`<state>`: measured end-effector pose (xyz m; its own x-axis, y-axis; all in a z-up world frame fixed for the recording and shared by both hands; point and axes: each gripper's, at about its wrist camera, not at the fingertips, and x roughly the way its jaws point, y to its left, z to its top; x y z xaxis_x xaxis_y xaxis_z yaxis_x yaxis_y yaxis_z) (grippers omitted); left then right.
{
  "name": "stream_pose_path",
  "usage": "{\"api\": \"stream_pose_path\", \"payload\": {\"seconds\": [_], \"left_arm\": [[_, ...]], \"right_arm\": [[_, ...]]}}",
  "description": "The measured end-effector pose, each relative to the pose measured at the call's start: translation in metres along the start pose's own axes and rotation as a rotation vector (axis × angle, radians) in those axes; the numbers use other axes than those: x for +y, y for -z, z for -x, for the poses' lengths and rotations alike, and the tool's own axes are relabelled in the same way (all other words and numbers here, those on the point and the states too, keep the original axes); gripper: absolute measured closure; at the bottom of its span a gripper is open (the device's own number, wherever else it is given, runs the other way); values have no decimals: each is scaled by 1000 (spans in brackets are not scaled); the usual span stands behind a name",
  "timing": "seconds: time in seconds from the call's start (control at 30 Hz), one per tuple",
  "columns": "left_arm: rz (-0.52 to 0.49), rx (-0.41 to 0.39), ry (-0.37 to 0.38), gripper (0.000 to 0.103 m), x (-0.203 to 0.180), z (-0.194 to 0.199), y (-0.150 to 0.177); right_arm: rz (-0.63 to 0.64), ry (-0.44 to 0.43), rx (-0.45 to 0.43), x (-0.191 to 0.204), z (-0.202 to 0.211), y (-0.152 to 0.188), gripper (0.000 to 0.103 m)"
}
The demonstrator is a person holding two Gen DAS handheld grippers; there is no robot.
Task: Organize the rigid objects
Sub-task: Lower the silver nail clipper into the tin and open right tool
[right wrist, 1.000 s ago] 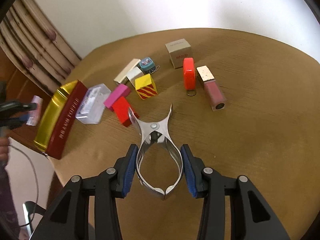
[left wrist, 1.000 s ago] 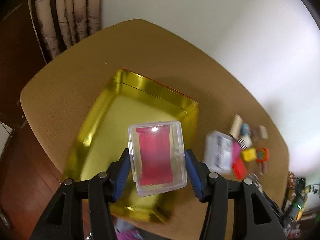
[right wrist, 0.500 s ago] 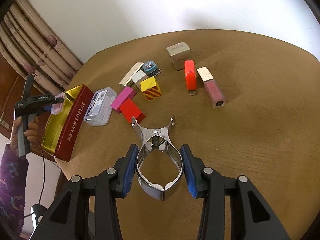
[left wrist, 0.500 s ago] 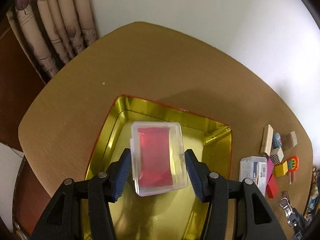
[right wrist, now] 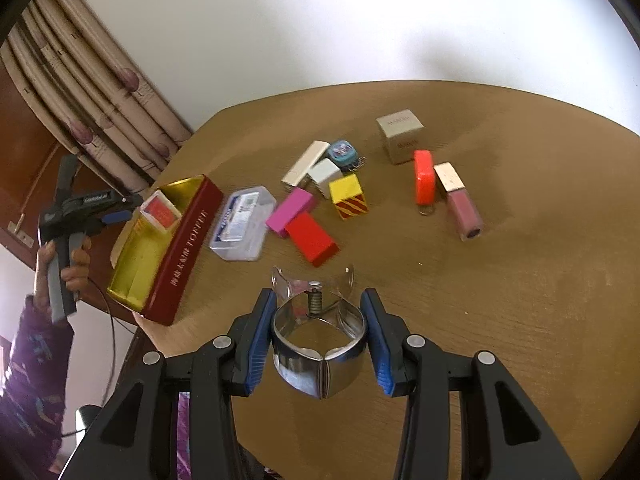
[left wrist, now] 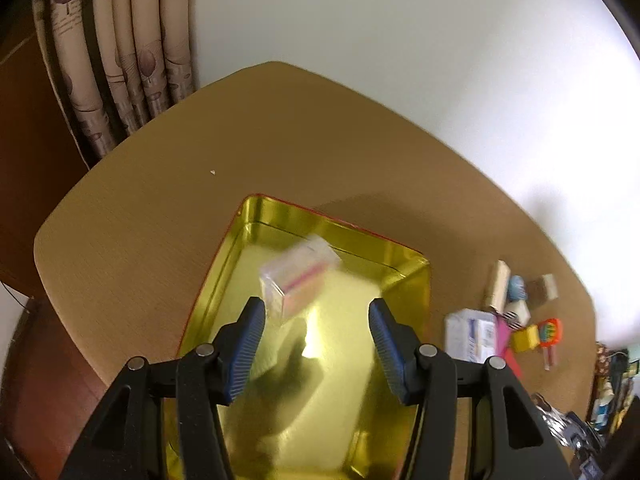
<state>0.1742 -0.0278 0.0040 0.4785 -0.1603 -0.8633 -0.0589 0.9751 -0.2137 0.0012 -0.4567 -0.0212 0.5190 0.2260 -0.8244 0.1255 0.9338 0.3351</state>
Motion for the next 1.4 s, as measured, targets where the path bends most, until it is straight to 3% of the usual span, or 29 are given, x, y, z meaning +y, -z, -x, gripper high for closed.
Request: {"api": "stream_pose_path", "payload": {"seconds": [0.1, 0.3, 0.53, 0.67, 0.83, 0.97, 1.23, 1.4], "left_arm": [[-10, -20, 51, 48, -3, 21, 21], [-36, -70, 55, 48, 1, 63, 63], [107, -87, 25, 48, 48, 79, 100], [166, -43, 39, 48, 73, 70, 120], [202, -42, 55, 48, 90, 60, 133], [200, -21, 87, 48, 93, 52, 136], [165, 5, 117, 48, 93, 41, 136], [150, 26, 118, 48, 88, 34, 139]], "right_arm": [[14, -12, 2, 11, 1, -9, 63], [80, -84, 11, 62, -3, -42, 63], [191, -202, 51, 153, -51, -87, 63], [229, -239, 91, 196, -99, -111, 63], [276, -193, 124, 239, -158, -123, 63], [267, -148, 106, 248, -190, -127, 63], [280, -66, 56, 245, -219, -110, 62], [292, -41, 74, 245, -233, -100, 60]]}}
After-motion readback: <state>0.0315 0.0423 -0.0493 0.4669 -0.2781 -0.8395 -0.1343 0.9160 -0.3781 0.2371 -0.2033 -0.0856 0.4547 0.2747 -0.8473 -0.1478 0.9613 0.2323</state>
